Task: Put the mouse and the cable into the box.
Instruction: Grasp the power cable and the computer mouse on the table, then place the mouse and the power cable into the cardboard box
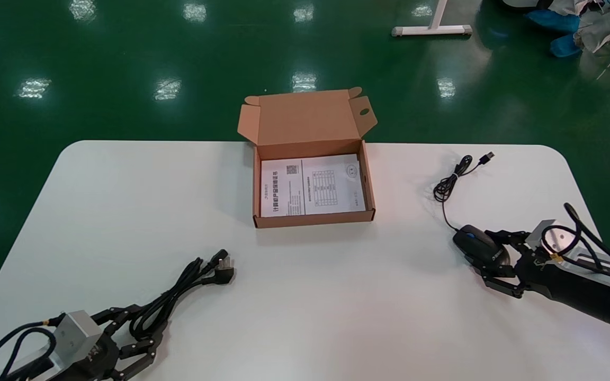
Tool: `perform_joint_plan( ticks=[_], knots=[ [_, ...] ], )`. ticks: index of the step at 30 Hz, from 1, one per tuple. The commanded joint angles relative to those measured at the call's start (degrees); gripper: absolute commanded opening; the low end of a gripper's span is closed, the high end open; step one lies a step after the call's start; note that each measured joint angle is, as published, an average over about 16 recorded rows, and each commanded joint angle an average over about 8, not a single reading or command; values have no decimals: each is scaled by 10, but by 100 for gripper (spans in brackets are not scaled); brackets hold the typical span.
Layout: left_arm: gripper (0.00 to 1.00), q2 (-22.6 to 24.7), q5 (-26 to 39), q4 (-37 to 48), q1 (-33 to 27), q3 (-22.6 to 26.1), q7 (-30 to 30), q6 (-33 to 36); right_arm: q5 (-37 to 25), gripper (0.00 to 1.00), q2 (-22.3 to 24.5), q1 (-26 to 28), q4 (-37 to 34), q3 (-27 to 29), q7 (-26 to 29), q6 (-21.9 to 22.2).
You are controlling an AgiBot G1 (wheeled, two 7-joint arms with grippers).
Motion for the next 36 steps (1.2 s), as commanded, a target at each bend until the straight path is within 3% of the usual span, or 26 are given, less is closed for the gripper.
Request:
perform_joint_plan(
  ticks=[1,15,23,29,36],
  knots=[
    [0,0,0,0,0,0,0,0,-1,0,0,0,1,-1,-1,-1],
    [0,4,12,-8,-25,10,-4,-10,24,0,-8,32,35,22,-10,24],
    [0,28,30,11,-91,32,1,-5,18,0,-16,114,50,24,-20,30],
    [0,47,34,42,-129,41,17,11,18,0,-38,185,48,22,-28,12],
    [0,65,23,44,-116,23,40,-6,24,0,-62,224,77,16,-25,-29]
  ],
)
